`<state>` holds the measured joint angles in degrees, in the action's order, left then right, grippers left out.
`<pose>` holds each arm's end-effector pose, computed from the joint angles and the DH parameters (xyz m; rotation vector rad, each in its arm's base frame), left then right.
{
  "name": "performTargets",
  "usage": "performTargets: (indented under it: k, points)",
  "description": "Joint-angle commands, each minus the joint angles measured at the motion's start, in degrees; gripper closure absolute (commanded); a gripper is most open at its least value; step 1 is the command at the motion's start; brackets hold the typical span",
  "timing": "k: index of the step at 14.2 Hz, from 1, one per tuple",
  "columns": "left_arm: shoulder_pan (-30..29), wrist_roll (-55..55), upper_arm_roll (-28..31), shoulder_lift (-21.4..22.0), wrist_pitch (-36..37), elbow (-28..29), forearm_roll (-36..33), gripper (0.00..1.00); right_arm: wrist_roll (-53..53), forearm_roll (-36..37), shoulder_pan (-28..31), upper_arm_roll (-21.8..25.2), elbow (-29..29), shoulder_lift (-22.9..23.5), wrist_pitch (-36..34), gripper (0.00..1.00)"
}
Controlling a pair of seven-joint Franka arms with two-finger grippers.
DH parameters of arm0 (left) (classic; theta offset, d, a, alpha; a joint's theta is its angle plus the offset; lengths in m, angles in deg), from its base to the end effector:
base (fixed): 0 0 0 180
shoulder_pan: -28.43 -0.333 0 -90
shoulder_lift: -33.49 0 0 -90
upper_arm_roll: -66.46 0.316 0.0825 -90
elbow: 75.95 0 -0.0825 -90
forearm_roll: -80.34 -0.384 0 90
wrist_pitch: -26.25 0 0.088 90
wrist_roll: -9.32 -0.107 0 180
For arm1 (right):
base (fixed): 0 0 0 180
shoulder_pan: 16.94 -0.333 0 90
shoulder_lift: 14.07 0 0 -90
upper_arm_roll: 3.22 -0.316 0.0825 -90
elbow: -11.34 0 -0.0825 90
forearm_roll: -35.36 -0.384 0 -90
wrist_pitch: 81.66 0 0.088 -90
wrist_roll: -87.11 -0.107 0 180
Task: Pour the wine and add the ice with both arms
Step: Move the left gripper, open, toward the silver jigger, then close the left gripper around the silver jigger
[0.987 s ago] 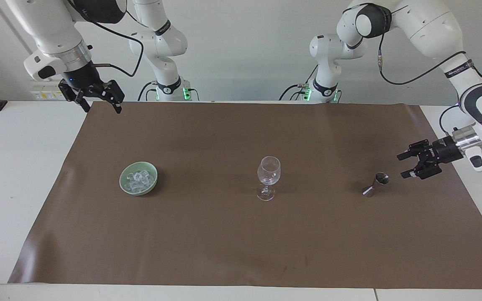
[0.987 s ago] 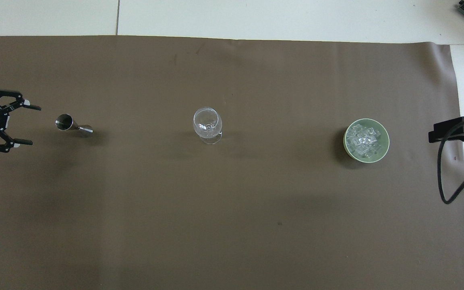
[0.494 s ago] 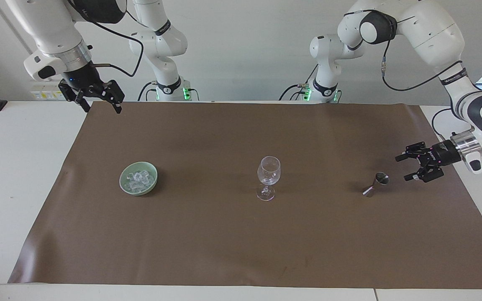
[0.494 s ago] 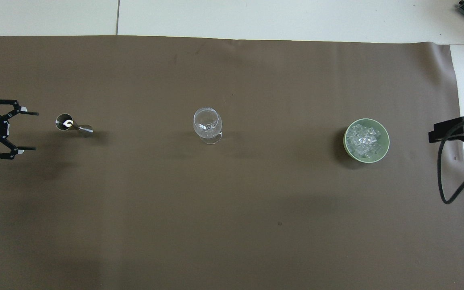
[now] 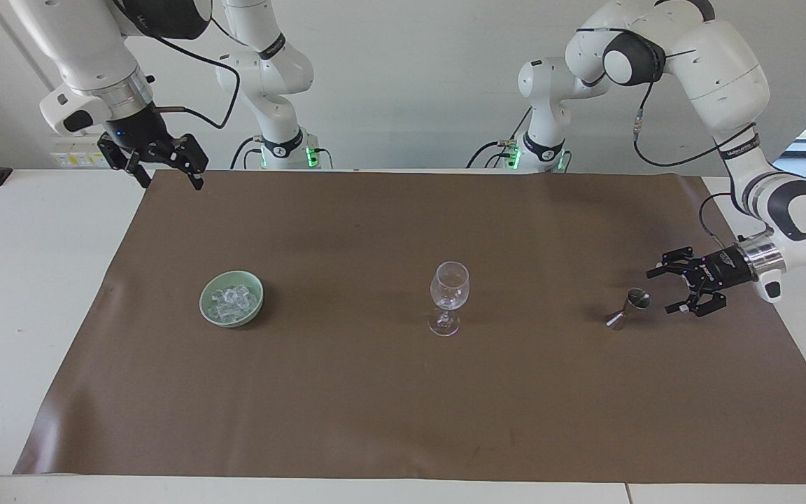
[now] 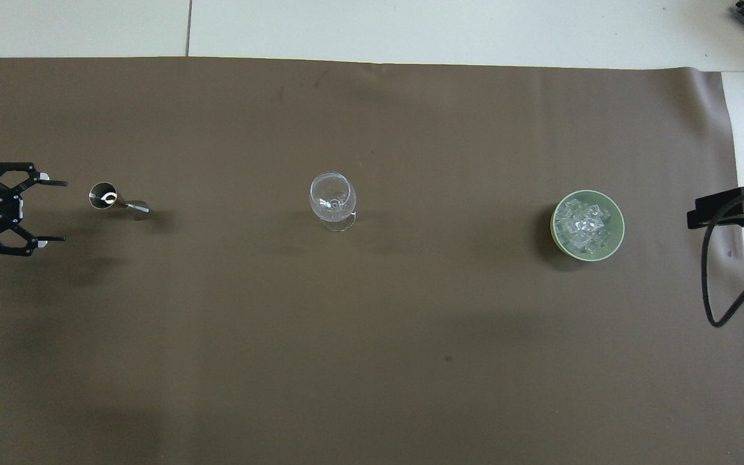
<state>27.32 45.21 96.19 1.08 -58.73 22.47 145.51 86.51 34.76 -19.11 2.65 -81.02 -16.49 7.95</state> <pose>0.5907 0.1916 0.2903 1.5949 1.5368 -0.7965 0.5393 -0.0350 0.6275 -3.1244 0.1171 0.0087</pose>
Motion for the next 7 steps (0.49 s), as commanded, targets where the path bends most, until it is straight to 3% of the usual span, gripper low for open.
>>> performTargets:
  k: [1, 7]
  points:
    - [-1.26, 1.29, 0.50, -2.12, 1.91, 1.51, 4.86, 0.00, 1.39, -0.19, 0.76, -0.42, 0.07, -0.48, -0.66, 0.00]
    - [-1.27, 1.82, 0.42, -3.36, 2.62, 5.20, 11.63, 0.00, 1.39, -0.19, 0.76, -0.42, 0.07, -0.48, -0.66, 0.00]
